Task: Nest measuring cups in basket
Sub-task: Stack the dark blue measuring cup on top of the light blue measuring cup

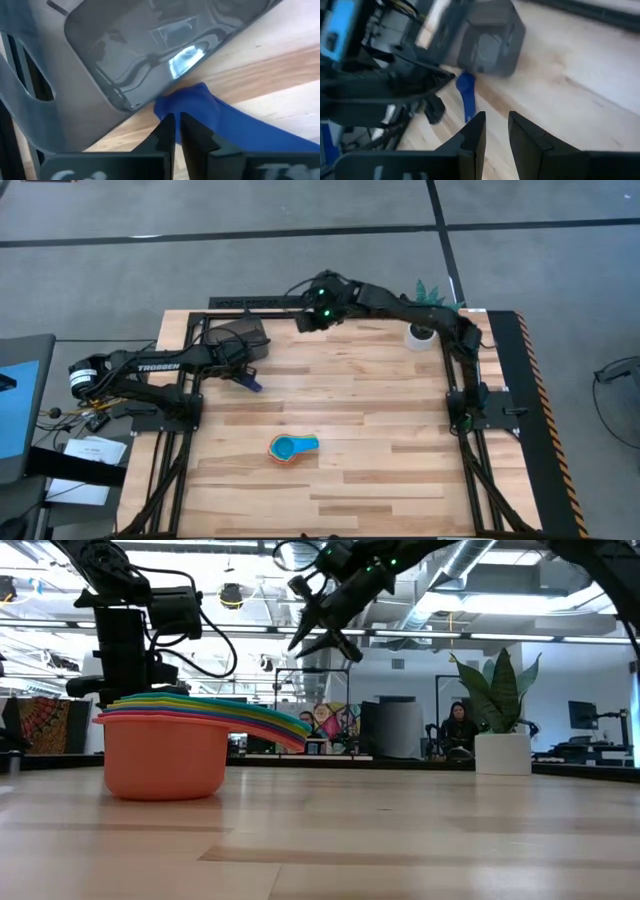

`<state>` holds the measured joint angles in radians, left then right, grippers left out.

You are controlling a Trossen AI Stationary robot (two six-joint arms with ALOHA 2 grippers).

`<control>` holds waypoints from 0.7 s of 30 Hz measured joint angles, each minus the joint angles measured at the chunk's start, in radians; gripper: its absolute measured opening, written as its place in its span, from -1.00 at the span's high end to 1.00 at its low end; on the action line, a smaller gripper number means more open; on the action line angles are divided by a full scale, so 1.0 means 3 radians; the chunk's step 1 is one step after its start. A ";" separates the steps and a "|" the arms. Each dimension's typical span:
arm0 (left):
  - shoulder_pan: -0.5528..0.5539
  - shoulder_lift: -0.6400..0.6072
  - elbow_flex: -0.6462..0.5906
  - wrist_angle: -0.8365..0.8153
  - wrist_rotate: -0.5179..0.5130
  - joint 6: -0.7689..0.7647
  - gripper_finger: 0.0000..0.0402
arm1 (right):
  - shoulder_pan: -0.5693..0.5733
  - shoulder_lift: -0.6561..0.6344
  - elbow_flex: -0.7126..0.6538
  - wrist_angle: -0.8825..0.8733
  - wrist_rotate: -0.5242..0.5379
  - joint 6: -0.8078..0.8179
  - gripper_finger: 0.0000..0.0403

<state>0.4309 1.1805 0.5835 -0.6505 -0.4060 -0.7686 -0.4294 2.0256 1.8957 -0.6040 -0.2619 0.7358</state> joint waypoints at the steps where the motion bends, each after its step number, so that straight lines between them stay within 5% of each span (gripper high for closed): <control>1: 0.0000 0.0000 0.0000 0.0009 -0.0008 -0.0002 0.95 | -0.0009 -0.0034 -0.0001 0.0016 0.0001 -0.0004 0.47; 14: -0.0103 0.0000 0.0000 0.0041 0.0064 -0.0154 1.00 | 0.0025 -0.0175 -0.0002 0.0006 -0.0001 -0.0041 0.47; 21: -0.0156 0.0105 0.0003 0.0048 -0.0195 -0.0212 1.00 | 0.0123 -0.0175 -0.0002 0.0034 -0.0006 -0.0091 0.47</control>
<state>0.3840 1.2119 0.5845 -0.6360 -0.4644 -0.8322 -0.3926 1.9732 1.8950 -0.5939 -0.2638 0.7085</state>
